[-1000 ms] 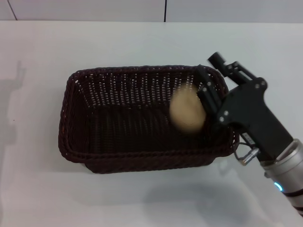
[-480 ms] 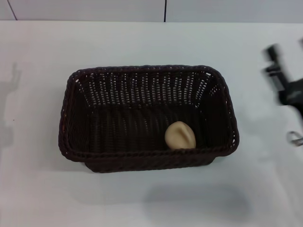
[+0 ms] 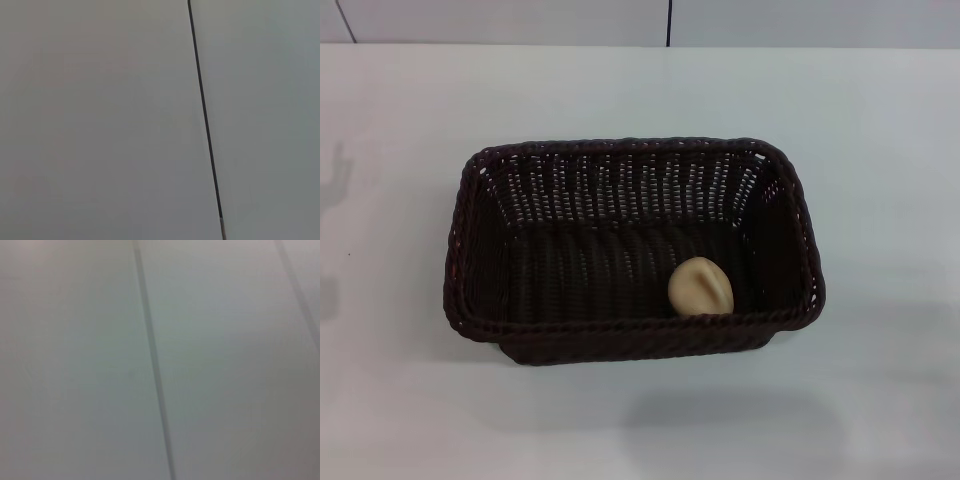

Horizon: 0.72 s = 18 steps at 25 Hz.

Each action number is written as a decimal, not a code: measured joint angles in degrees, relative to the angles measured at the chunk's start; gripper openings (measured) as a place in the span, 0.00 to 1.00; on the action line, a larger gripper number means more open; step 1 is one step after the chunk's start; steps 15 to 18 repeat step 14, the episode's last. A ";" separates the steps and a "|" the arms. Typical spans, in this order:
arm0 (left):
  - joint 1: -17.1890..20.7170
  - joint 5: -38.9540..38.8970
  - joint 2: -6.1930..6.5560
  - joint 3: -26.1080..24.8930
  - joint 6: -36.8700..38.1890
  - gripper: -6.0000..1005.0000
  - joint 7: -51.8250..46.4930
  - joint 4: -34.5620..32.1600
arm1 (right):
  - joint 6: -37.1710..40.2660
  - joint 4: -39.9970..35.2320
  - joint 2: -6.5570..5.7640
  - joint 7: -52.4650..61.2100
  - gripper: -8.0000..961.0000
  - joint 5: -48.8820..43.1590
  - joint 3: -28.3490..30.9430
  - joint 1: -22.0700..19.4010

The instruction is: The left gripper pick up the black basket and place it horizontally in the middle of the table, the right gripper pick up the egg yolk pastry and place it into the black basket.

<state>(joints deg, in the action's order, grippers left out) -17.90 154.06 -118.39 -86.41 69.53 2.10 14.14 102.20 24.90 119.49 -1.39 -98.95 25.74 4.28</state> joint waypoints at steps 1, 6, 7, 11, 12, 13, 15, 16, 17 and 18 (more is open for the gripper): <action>0.01 0.01 0.00 0.01 0.00 0.80 -0.02 0.00 | 0.23 0.00 0.05 -0.01 0.82 0.55 -0.07 -0.20; 0.34 0.01 -0.10 0.02 0.00 0.80 -0.04 -0.01 | 0.35 -0.07 0.12 -0.06 0.82 0.98 -0.10 -1.23; 0.38 0.01 -0.10 0.02 0.00 0.80 -0.07 -0.03 | 0.35 -0.07 0.12 -0.06 0.82 0.98 -0.10 -1.23; 0.55 0.01 -0.10 0.02 0.00 0.80 0.01 -0.09 | 0.36 -0.43 0.13 -0.09 0.82 1.57 0.20 -1.64; 0.52 0.01 -0.12 0.06 0.00 0.80 0.12 -0.18 | 0.35 -0.46 0.13 -0.10 0.82 2.03 0.14 -1.60; 0.42 0.01 -0.14 0.14 0.00 0.80 0.21 -0.34 | 0.31 -0.47 0.13 -0.10 0.82 2.35 0.15 -1.56; 0.28 0.02 -0.14 0.26 0.00 0.80 0.23 -0.56 | 0.12 -0.47 0.13 -0.10 0.82 2.69 0.30 -1.45; 0.28 0.02 -0.14 0.26 0.00 0.80 0.23 -0.56 | 0.12 -0.47 0.13 -0.10 0.82 2.69 0.30 -1.45; 0.28 0.02 -0.14 0.26 0.00 0.80 0.23 -0.56 | 0.12 -0.47 0.13 -0.10 0.82 2.69 0.30 -1.45; 0.28 0.02 -0.14 0.26 0.00 0.80 0.23 -0.56 | 0.12 -0.47 0.13 -0.10 0.82 2.69 0.30 -1.45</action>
